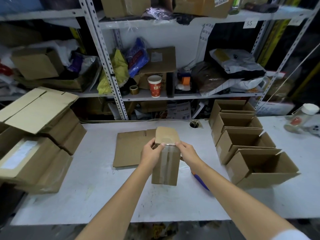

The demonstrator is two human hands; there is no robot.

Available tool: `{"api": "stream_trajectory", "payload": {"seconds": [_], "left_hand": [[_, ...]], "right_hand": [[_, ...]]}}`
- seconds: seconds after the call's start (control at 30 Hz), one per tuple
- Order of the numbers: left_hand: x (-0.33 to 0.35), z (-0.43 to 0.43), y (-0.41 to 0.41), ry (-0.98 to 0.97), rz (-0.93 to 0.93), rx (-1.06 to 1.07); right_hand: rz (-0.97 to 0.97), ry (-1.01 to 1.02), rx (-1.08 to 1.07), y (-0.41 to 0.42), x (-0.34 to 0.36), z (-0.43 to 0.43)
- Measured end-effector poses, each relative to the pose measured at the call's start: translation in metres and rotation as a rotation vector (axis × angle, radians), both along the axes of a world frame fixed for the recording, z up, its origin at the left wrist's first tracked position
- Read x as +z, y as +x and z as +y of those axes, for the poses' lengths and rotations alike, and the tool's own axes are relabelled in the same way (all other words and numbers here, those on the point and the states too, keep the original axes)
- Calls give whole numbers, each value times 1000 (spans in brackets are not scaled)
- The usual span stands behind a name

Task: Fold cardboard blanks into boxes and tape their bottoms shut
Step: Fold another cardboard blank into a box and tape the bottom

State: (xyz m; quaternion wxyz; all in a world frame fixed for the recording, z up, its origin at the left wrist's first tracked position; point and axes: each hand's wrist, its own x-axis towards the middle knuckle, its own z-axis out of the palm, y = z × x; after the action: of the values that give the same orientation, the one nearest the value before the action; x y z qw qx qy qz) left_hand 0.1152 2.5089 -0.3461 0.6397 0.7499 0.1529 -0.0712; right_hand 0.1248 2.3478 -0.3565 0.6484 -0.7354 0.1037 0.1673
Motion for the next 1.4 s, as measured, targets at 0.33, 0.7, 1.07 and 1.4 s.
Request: {"api": "stream_trajectory", "payload": {"seconds": [0.33, 0.7, 1.07, 1.4], "left_hand": [[4, 2, 7, -19, 85, 61], [4, 14, 10, -142, 187, 1], [-6, 21, 12, -94, 136, -20], [-17, 27, 12, 87, 10, -165]], "right_hand": [[-149, -42, 127, -6, -2, -3], [-270, -173, 186, 9, -9, -27], [-271, -232, 266, 9, -5, -15], [-256, -287, 336, 10, -19, -15]]}}
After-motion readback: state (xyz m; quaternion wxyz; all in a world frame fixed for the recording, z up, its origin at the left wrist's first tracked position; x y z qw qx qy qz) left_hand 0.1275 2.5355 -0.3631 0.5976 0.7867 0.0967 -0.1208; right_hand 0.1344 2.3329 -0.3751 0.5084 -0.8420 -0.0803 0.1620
